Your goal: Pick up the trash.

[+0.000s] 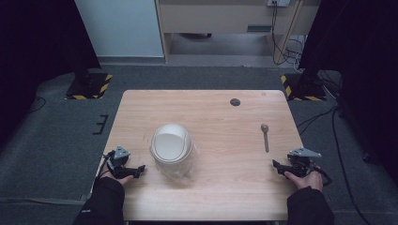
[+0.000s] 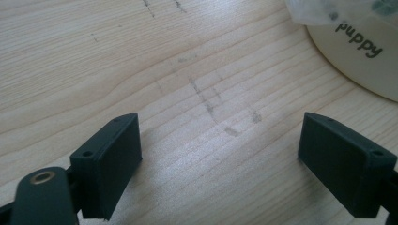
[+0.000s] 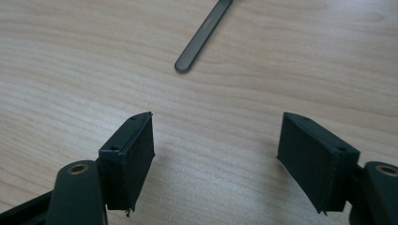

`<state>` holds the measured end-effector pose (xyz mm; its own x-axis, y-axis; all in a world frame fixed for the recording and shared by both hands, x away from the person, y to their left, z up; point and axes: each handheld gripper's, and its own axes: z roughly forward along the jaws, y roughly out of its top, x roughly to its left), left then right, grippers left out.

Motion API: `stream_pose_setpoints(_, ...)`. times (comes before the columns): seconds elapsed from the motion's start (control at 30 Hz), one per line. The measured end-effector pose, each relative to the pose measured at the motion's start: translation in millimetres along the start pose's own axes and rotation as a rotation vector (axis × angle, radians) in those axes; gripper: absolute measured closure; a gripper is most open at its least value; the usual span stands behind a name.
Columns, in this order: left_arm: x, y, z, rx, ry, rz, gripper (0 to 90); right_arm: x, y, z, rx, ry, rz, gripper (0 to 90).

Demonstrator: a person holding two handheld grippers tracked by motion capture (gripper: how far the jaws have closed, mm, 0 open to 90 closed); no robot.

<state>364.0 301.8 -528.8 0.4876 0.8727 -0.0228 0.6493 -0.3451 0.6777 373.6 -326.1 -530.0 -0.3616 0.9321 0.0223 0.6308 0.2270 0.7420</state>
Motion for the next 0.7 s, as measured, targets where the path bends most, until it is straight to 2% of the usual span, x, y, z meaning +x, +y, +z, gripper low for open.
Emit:
stream_pose_setpoints(0.17,-0.1,0.4,-0.3,0.004,0.001,0.0,13.6,-1.2,5.5,-7.4,-0.046,-0.01,0.025,30.1)
stream_pose_setpoints(0.47,-0.6,1.2,-0.8,0.004,0.0,0.003,14.1,1.3,17.0,-17.8,-0.108,-0.006,0.028,30.6)
stream_pose_setpoints(0.53,-0.8,1.3,-0.9,0.006,-0.002,0.006,14.2,4.0,24.1,-24.0,-0.152,0.003,0.031,29.6)
stream_pose_setpoints(0.6,-0.9,1.4,-1.0,0.006,-0.002,0.006,14.5,4.7,25.9,-25.7,-0.161,0.008,0.032,29.2)
stream_pose_setpoints(0.7,-1.2,3.2,-3.4,-0.017,-0.004,0.004,14.6,9.4,34.1,-32.3,-0.209,0.018,0.022,27.7)
